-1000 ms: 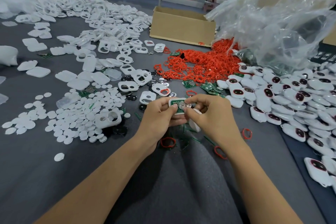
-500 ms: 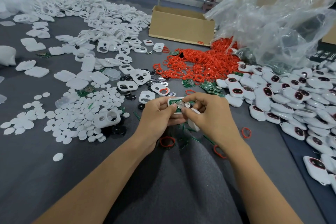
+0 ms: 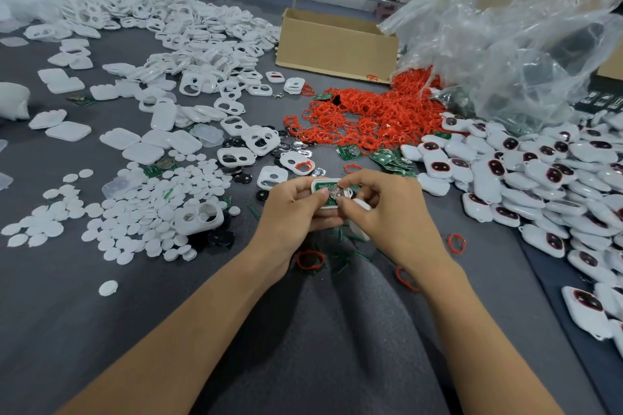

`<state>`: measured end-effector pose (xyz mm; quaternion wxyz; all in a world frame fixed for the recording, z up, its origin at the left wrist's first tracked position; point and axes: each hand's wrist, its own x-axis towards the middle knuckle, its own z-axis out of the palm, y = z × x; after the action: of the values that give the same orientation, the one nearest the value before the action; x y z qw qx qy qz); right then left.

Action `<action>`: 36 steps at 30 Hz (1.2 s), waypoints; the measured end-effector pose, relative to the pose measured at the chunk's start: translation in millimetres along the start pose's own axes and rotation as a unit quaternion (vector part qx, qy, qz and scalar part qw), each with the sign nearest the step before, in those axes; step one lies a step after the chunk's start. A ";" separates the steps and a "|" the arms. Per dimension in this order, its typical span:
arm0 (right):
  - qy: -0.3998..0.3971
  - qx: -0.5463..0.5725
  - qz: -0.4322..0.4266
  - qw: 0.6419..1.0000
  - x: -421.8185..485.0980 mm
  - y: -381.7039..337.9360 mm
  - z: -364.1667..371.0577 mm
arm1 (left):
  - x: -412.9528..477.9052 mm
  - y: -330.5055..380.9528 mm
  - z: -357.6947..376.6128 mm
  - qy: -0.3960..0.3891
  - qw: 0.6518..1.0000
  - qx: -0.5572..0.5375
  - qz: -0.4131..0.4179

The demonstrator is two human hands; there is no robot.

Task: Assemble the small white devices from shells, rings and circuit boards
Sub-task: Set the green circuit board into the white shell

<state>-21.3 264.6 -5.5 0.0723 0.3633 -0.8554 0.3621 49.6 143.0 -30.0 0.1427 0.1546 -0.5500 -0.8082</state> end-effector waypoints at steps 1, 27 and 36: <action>-0.003 0.000 0.000 1.000 0.0 -0.3 -0.1 | -0.2 0.2 0.1 0.001 1.000 0.001 0.000; 0.041 0.239 0.104 0.965 4.3 -2.2 8.1 | -3.0 7.0 0.1 -0.042 0.998 -0.037 -0.041; 0.006 0.430 0.187 0.883 7.5 2.8 -3.9 | -2.2 10.5 -0.7 -0.036 0.995 -0.077 -0.059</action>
<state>-29.2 264.3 -1.4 -0.1550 0.1902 -0.6672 0.7033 52.4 139.6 -20.3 0.0857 0.1461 -0.4810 -0.8602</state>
